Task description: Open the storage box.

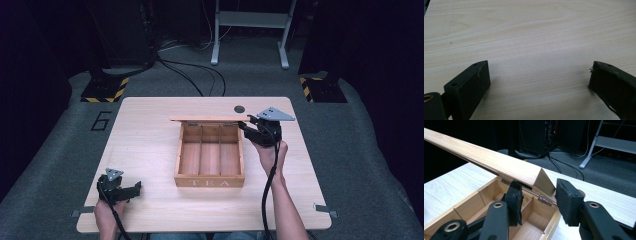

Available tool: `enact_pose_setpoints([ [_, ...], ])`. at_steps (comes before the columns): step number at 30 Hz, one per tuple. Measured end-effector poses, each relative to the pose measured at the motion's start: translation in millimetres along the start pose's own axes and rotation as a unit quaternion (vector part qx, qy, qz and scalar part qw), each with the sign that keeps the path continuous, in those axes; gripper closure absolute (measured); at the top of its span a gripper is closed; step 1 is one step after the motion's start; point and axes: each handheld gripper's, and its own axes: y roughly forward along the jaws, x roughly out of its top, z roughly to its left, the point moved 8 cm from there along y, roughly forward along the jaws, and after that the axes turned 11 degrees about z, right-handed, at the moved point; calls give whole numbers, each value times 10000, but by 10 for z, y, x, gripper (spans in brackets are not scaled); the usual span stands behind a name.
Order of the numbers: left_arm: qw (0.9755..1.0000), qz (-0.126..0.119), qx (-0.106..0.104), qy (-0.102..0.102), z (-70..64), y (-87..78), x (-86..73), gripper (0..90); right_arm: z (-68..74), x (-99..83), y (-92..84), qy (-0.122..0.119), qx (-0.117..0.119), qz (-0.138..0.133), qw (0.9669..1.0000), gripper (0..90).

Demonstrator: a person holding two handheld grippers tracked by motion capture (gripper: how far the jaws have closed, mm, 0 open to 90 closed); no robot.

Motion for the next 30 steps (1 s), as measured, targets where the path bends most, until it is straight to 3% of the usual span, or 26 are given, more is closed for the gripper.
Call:
enact_pose_setpoints([
  [3, 10000, 37, 8, 67, 8, -4, -5, 31, 1, -1, -1, -5, 2, 3, 10000, 572],
  [30, 10000, -9, 7, 6, 1, 1, 2, 31, -3, 1, 0, -17, -3, 0, 10000, 573],
])
